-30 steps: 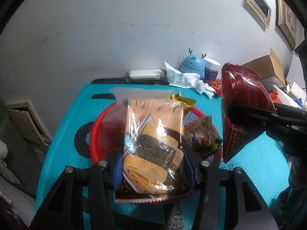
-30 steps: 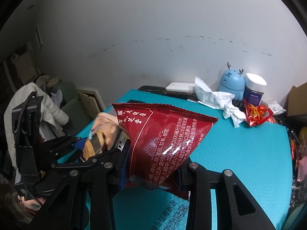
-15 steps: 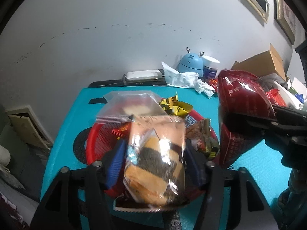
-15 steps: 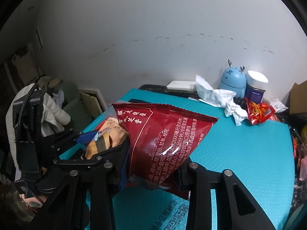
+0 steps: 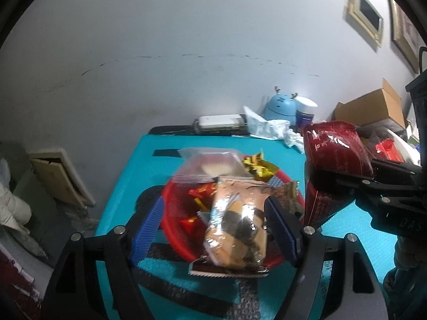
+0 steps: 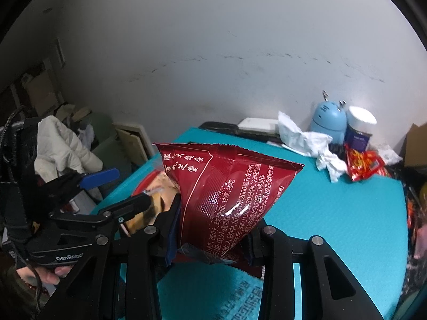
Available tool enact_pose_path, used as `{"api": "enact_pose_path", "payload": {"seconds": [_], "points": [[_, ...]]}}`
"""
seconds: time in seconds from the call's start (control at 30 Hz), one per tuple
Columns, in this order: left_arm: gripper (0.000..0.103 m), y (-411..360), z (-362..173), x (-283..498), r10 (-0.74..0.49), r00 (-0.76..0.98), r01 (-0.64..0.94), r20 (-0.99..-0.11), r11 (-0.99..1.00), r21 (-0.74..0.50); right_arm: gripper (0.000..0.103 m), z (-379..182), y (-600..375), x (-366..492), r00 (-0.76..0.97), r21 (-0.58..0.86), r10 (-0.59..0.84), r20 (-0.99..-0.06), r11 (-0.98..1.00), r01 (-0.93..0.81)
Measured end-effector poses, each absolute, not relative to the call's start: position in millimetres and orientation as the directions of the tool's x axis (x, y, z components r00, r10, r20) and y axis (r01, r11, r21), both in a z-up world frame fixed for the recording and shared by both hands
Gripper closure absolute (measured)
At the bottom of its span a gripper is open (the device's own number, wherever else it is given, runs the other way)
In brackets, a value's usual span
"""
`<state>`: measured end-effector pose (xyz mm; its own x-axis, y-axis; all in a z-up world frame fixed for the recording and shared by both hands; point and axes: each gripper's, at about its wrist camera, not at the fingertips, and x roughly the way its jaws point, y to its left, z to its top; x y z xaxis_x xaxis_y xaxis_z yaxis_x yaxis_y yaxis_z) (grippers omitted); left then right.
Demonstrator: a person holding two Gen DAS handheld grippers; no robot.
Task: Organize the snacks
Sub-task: 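Open the right tool to drop the red bag while the left tool drops the wafer packet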
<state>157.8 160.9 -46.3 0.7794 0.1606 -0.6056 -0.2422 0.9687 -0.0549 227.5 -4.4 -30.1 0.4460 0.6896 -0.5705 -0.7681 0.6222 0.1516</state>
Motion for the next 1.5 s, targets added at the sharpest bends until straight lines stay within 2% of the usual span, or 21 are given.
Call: {"api": "enact_pose_path", "payload": {"seconds": [0.33, 0.4, 0.47, 0.53, 0.9, 1.27, 1.5], "points": [[0.027, 189.4, -41.2, 153.8, 0.183, 0.758, -0.325, -0.626, 0.938, -0.12, 0.065, -24.6, 48.3, 237.5, 0.349, 0.098, 0.681, -0.644, 0.526, -0.845], [0.027, 192.2, -43.8, 154.2, 0.187, 0.752, -0.334, -0.632, 0.935, -0.121, 0.059, -30.5, 55.5, 242.1, 0.334, 0.097, 0.667, -0.666, 0.522, -0.847], [0.027, 194.7, -47.0, 154.1, 0.188, 0.745, -0.341, -0.639, 0.932, -0.123, 0.041, -34.6, 58.4, 246.0, 0.337, 0.094, 0.658, -0.674, 0.529, -0.843], [0.027, 195.5, -49.7, 155.0, 0.184, 0.741, -0.342, -0.646, 0.931, -0.128, 0.038, -36.5, 57.6, 248.0, 0.343, 0.095, 0.654, -0.674, 0.537, -0.838], [0.027, 182.7, -39.3, 155.1, 0.18, 0.757, -0.313, -0.628, 0.943, -0.108, 0.035, -25.3, 36.1, 244.4, 0.345, 0.14, 0.694, -0.632, 0.54, -0.83], [0.027, 153.1, -5.8, 148.6, 0.197, 0.784, -0.293, -0.589, 0.954, -0.07, 0.035, 3.5, 8.1, 229.1, 0.411, 0.114, 0.699, -0.586, 0.573, -0.812], [0.027, 131.9, 27.4, 132.4, 0.214, 0.812, -0.278, -0.543, 0.96, -0.037, 0.035, 36.0, -14.5, 207.2, 0.48, 0.074, 0.702, -0.526, 0.6, -0.797]]}}
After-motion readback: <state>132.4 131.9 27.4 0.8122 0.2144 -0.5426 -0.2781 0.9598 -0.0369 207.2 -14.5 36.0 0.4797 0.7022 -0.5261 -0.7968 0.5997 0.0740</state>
